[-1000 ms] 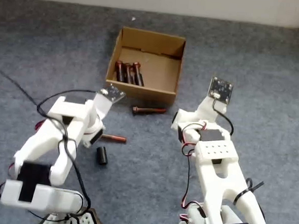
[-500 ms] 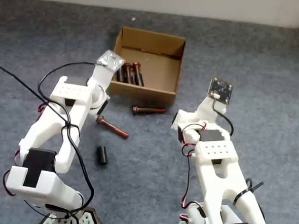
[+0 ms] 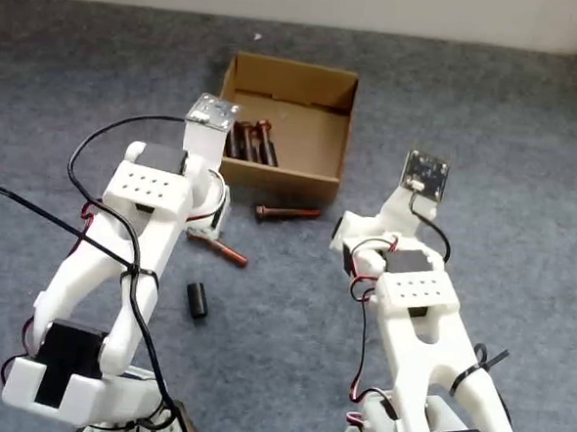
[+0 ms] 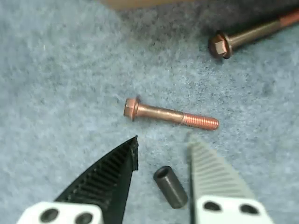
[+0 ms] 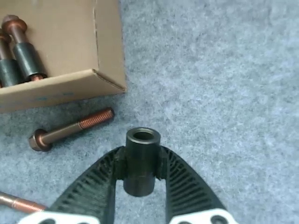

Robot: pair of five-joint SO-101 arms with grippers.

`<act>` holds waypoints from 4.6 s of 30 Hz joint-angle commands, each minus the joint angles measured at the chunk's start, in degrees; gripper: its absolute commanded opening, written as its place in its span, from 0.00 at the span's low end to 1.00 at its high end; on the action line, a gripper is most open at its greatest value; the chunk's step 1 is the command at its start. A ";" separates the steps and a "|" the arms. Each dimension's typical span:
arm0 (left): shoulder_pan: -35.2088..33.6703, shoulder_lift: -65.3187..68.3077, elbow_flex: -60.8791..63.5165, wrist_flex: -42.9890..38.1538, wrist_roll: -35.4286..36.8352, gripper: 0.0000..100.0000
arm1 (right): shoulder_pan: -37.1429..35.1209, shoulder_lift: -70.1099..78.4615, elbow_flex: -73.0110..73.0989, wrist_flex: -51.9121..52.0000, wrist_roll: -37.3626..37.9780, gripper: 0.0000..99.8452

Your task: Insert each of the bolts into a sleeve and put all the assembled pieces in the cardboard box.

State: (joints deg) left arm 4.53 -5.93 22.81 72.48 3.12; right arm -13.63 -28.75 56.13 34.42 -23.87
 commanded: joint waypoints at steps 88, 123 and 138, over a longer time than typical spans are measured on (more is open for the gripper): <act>4.62 25.98 -14.37 -4.92 7.30 0.01 | 0.66 -1.45 -0.13 -1.01 0.88 0.01; 4.09 -56.66 23.69 -15.74 -5.10 0.01 | -5.14 -39.87 15.08 2.77 0.97 0.01; 4.62 -87.43 50.59 -30.33 1.76 0.01 | -19.12 -62.37 27.12 2.77 14.51 0.01</act>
State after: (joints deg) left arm 8.13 -85.76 70.46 45.67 4.26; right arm -29.80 -85.98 82.33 37.05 -12.35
